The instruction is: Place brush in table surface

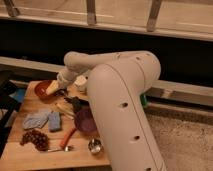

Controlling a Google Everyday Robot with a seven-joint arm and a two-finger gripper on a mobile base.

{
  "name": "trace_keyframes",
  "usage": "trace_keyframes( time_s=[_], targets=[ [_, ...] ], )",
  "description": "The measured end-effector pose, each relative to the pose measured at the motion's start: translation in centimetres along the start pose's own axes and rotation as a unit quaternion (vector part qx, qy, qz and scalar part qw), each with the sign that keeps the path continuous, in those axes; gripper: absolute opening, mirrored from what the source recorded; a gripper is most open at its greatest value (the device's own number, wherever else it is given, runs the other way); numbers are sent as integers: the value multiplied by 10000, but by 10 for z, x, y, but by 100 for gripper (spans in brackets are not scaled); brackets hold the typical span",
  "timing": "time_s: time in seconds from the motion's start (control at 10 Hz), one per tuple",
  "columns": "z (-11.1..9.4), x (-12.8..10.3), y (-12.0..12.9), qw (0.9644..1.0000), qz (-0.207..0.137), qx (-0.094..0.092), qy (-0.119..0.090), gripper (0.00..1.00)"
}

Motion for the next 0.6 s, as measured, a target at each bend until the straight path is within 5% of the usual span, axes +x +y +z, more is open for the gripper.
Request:
trace_keyframes(
  time_s=[0.6],
  targets=[
    [45, 18, -28, 9984, 78, 220, 520, 80]
  ],
)
